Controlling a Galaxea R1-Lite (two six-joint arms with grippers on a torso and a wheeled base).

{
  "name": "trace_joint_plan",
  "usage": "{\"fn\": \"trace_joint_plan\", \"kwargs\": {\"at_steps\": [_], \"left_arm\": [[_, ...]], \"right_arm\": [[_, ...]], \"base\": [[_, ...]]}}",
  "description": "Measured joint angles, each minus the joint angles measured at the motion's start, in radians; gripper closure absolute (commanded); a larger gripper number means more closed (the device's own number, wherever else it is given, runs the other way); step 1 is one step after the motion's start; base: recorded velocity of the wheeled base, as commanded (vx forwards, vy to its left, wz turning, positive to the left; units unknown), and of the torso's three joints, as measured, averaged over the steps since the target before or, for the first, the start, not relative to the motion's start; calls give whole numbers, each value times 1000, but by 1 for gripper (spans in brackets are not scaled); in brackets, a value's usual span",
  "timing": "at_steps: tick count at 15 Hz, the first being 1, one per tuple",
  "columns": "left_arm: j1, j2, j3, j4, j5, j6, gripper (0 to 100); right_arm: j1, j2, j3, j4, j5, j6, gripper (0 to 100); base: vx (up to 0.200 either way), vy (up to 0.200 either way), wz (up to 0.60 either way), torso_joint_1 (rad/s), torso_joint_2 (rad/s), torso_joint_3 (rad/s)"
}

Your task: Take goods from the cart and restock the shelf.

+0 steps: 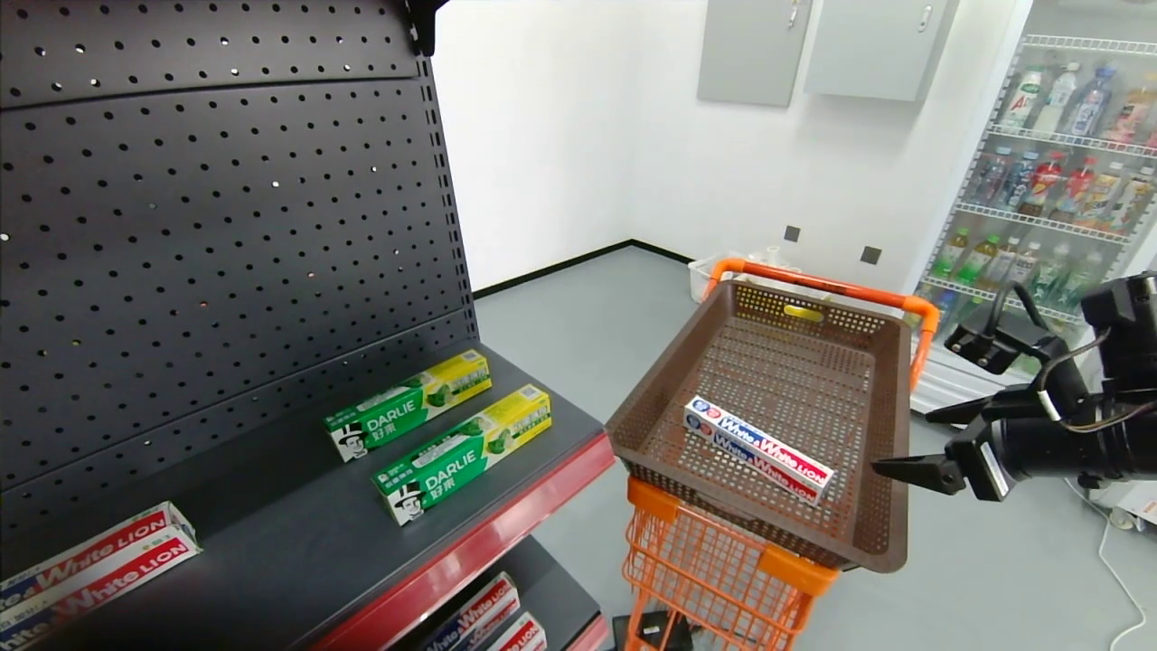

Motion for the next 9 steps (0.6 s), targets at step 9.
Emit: {"fn": "trace_joint_plan", "kwargs": {"at_steps": [9], "left_arm": [[0, 0, 0, 0, 0, 0, 0]], "right_arm": [[-39, 283, -166, 10, 29, -196, 0]], "base": [[0, 0, 0, 0, 0, 0]]}}
